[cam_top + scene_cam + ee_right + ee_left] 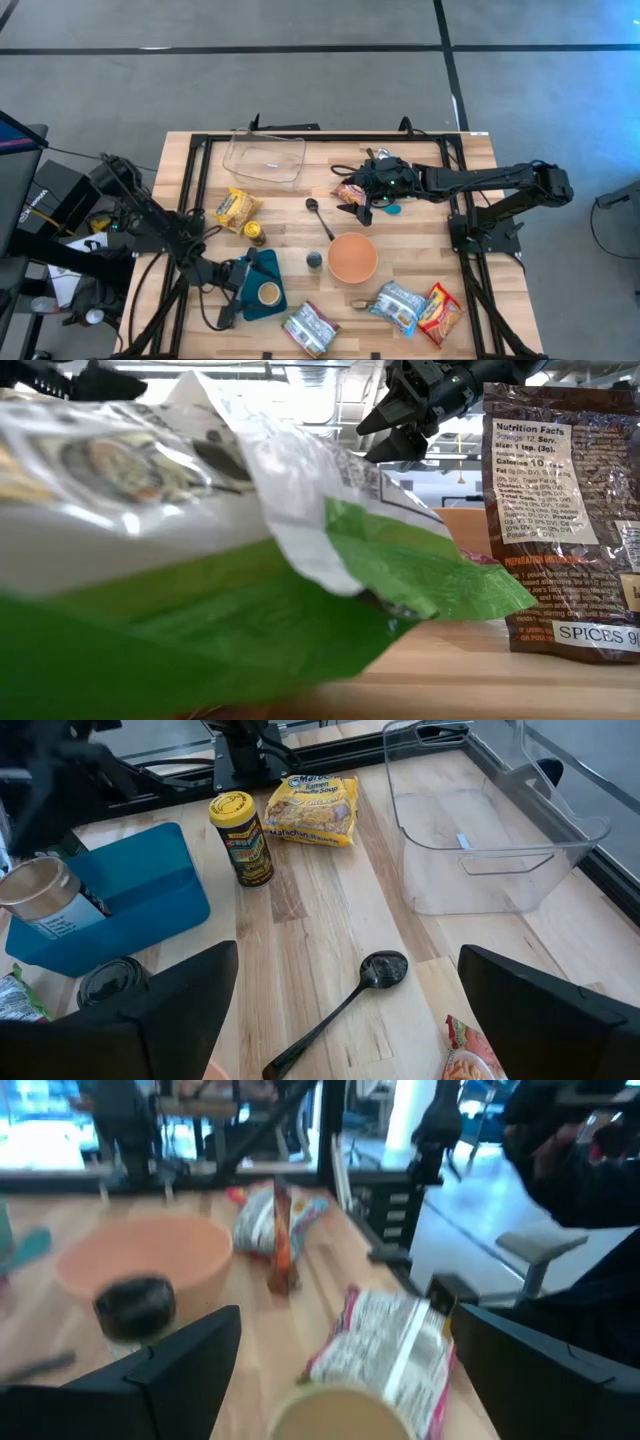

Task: Pick & Place Food Item
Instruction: Put the black seasoning bottle into the blue bin

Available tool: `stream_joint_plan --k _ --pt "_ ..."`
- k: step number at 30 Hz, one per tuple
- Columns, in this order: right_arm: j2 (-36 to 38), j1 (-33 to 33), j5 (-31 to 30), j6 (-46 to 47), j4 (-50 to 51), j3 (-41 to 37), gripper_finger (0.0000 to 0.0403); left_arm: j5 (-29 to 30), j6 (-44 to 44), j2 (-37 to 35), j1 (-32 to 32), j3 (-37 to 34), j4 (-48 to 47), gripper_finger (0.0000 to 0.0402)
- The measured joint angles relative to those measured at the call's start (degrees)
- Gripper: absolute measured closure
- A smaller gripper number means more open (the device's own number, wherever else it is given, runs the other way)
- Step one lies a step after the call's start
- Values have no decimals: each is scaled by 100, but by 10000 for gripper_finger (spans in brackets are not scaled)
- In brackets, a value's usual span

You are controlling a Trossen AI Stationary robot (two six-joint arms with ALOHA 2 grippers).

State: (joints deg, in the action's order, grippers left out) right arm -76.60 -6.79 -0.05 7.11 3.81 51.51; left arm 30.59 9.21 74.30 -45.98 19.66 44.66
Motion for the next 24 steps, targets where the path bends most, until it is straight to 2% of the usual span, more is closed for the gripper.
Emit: stream_joint_plan --k 4,12,16,24 --pt "0 2 0 0 0 0 30 207 -483 -435 2 0 -5 56" --pt "0 0 0 -2 0 0 30 1448 -789 -1160 185 0 -39 78" --pt "0 2 0 -7 1 0 30 1932 -791 -1326 347 0 -344 93" --pt "0 1 0 -22 2 0 30 2094 -600 -1618 731 174 -1185 120"
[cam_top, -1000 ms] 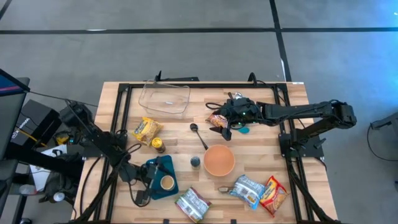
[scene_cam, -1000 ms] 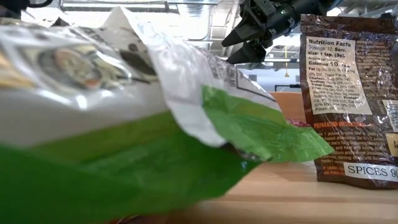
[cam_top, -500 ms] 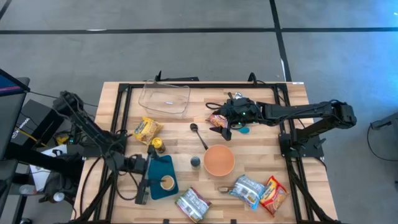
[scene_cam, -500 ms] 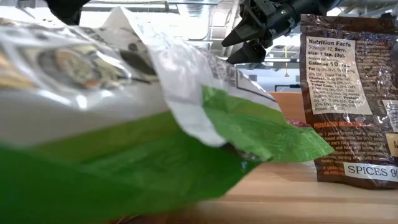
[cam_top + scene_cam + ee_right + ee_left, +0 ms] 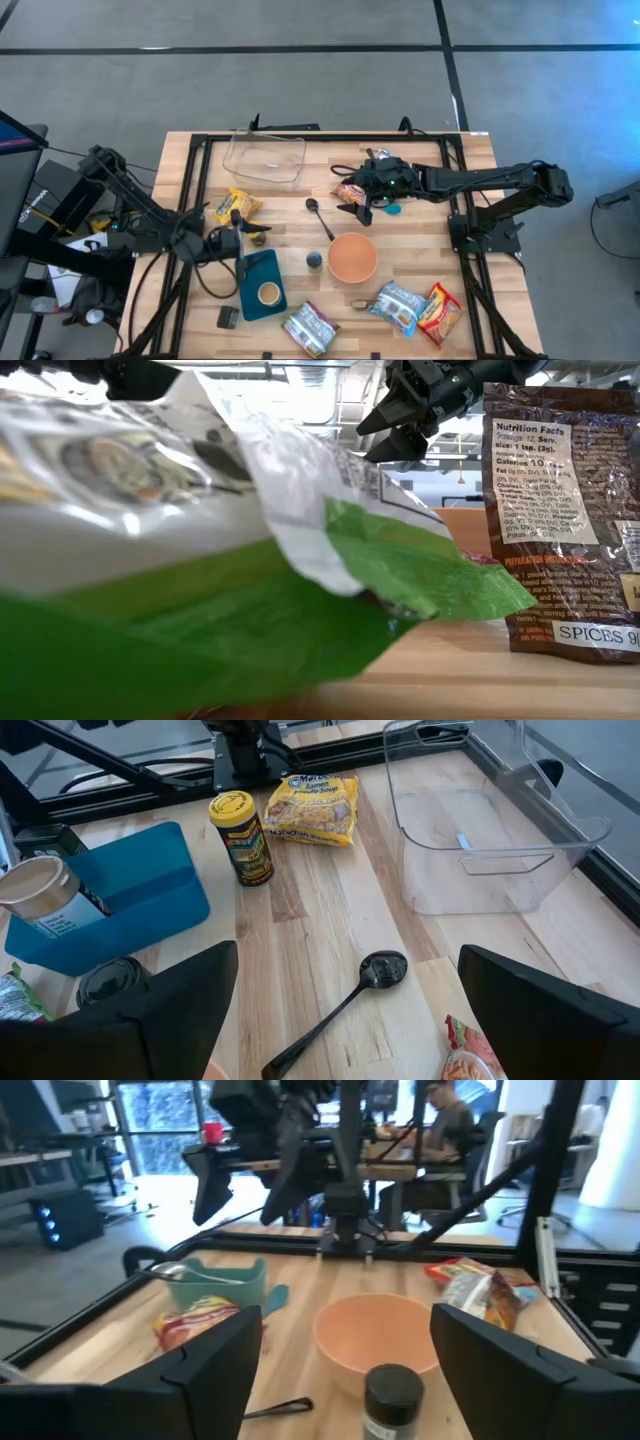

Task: Pick & Place Food Item
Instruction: Put the black seasoning bottle into the blue bin

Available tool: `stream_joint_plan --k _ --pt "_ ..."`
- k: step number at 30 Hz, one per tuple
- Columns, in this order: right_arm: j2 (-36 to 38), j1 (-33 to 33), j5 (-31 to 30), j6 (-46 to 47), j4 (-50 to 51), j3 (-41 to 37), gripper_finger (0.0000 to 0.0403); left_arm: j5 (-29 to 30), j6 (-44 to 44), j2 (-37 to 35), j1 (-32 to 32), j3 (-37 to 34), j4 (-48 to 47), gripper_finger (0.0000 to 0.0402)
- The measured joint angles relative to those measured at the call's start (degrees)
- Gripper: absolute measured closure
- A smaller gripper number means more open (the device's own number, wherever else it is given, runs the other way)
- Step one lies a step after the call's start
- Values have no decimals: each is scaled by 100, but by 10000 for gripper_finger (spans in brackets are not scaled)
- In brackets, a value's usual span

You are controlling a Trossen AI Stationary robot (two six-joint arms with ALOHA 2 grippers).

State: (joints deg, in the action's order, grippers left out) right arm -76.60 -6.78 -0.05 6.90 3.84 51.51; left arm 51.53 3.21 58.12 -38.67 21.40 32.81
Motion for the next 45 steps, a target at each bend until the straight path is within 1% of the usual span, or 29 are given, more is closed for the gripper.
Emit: stream_joint_plan --k 4,8,12,24,29,34,38,41,45 --pt "0 1 0 0 2 0 30 -5 359 -119 159 329 -1079 134" --pt "0 2 0 -90 0 0 30 -14 924 -114 352 745 -2223 149" --pt "0 2 0 -92 0 0 30 -183 1478 -107 554 1114 -3148 162" --pt "0 0 0 -151 -1 0 30 -1830 2950 -104 1419 1876 -5424 198" --pt "0 1 0 -245 -2 0 30 -2346 3476 -104 1775 2115 -6156 214" --pt "0 0 0 -243 -1 0 30 -2771 3532 -102 2160 2232 -6515 229" --pt "0 1 0 -243 -2 0 30 -3246 3536 -86 2501 2278 -6682 238" --pt "0 0 0 -243 -2 0 30 -3493 3540 45 2762 2380 -7031 243" --pt "0 2 0 -243 -4 0 30 -3902 3641 398 3087 2637 -7650 247"
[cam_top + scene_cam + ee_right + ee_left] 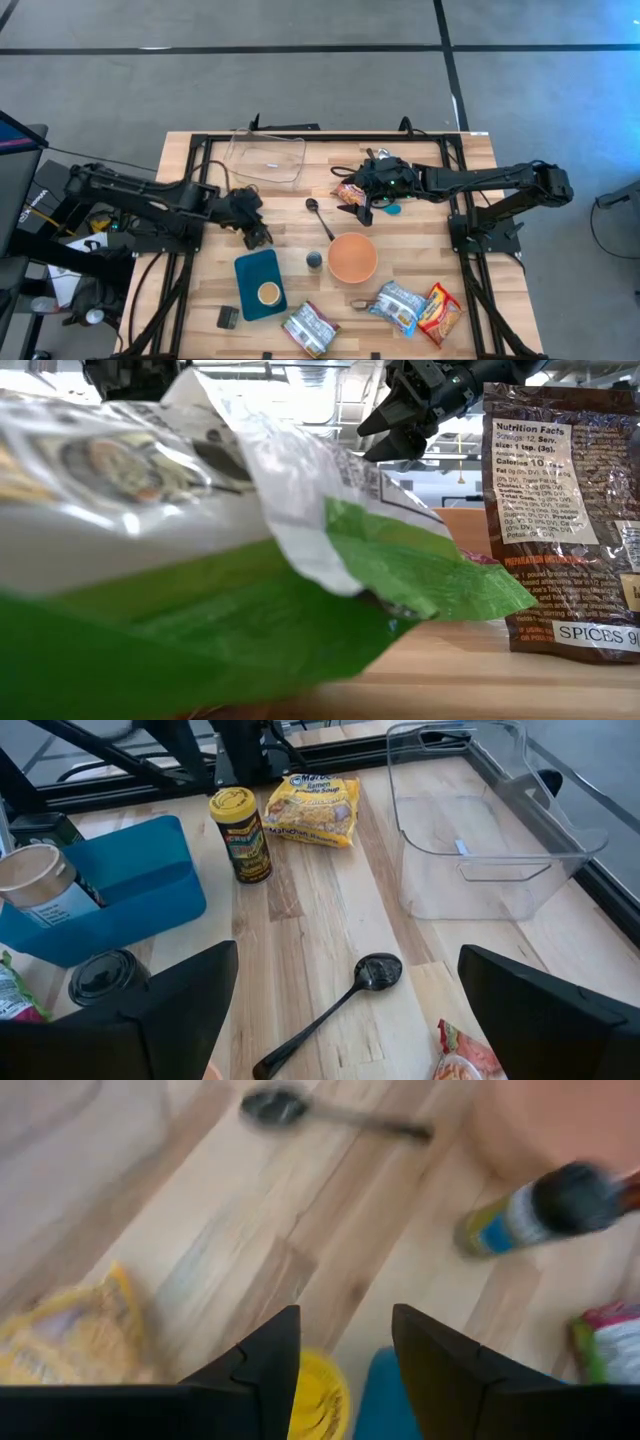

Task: Pick & Place Food Item
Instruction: Put the black seasoning bottle into the blue bin

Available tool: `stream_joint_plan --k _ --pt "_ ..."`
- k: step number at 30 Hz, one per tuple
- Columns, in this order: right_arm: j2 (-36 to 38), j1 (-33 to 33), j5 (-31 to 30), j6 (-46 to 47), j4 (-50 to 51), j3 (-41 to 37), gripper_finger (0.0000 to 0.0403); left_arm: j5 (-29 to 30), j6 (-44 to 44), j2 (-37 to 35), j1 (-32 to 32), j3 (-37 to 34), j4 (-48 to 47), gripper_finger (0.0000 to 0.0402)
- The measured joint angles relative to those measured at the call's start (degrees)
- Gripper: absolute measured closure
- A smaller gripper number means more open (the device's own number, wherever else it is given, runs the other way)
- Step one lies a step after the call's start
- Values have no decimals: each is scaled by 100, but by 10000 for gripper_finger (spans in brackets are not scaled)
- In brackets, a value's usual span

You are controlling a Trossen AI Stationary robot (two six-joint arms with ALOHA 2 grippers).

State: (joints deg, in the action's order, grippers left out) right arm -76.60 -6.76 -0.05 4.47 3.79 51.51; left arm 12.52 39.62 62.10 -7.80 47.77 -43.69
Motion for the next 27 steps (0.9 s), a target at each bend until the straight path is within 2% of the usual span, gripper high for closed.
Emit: stream_joint_plan --k 7,11,14,19,27 --pt "0 0 0 0 0 0 30 -401 9 476 316 349 -588 247" --pt "0 0 0 2 1 0 30 -428 8 549 440 474 -858 247" --pt "0 0 0 2 2 0 30 -697 -15 549 533 474 -913 240" --pt "0 -1 0 2 0 0 30 -745 -93 549 562 474 -1027 208" --pt "0 -1 0 2 2 0 30 -548 -179 549 560 474 -1055 132"
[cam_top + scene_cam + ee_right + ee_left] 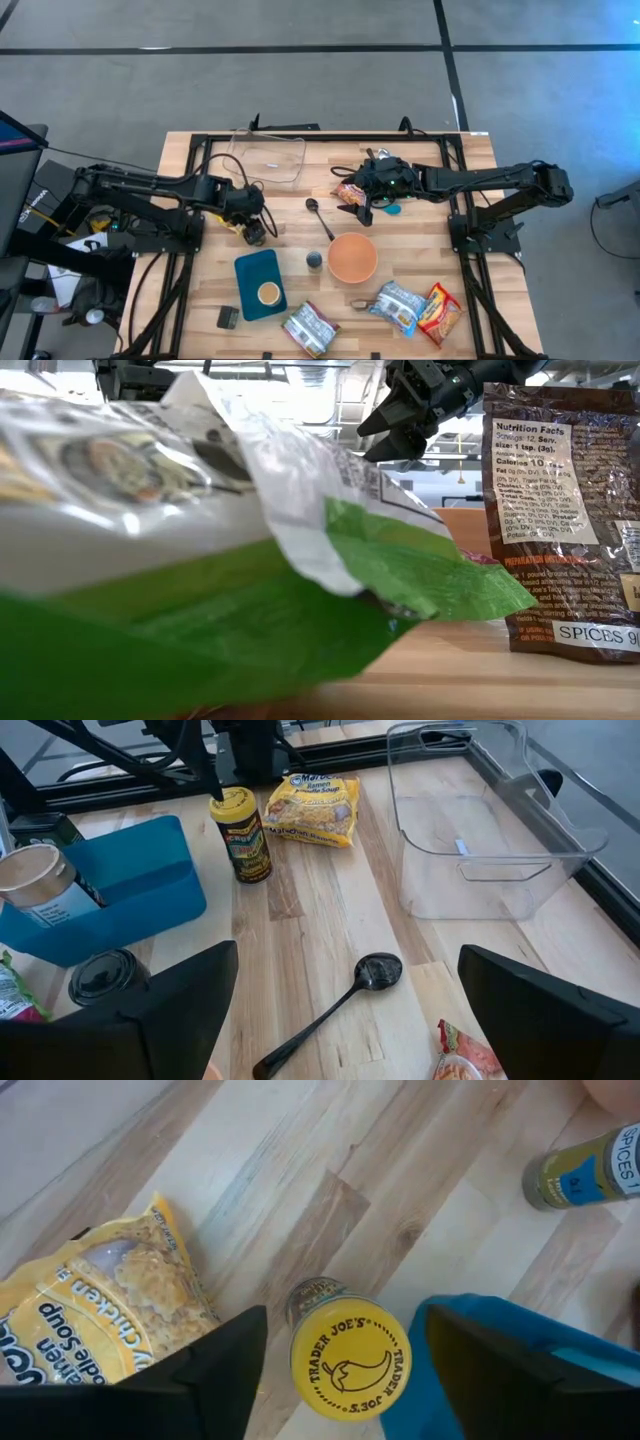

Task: Pick & Place Food Item
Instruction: Put the black seasoning bottle into the blue bin

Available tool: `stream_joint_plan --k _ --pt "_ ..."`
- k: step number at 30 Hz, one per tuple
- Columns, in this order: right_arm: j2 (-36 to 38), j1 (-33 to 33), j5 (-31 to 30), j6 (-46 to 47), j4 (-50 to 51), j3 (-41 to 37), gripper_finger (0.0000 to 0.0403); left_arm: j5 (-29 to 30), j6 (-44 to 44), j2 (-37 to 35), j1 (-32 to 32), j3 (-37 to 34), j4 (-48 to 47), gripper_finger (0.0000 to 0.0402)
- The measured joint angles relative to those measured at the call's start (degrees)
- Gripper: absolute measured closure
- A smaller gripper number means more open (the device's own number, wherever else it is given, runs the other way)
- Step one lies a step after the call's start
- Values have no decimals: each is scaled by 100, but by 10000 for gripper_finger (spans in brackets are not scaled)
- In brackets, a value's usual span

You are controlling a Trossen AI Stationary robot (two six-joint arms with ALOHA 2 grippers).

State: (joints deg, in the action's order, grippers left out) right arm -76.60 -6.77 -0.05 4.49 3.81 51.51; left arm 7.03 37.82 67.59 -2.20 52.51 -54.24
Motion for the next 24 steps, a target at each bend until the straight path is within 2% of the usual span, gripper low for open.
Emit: stream_joint_plan --k 5,15,24 --pt "0 0 0 0 0 0 30 38 -4 2 -52 0 0 114" --pt "0 -1 0 2 31 0 30 174 -4 177 -195 -226 75 112" --pt "0 0 0 2 22 -2 30 -91 9 173 -195 -380 312 112"
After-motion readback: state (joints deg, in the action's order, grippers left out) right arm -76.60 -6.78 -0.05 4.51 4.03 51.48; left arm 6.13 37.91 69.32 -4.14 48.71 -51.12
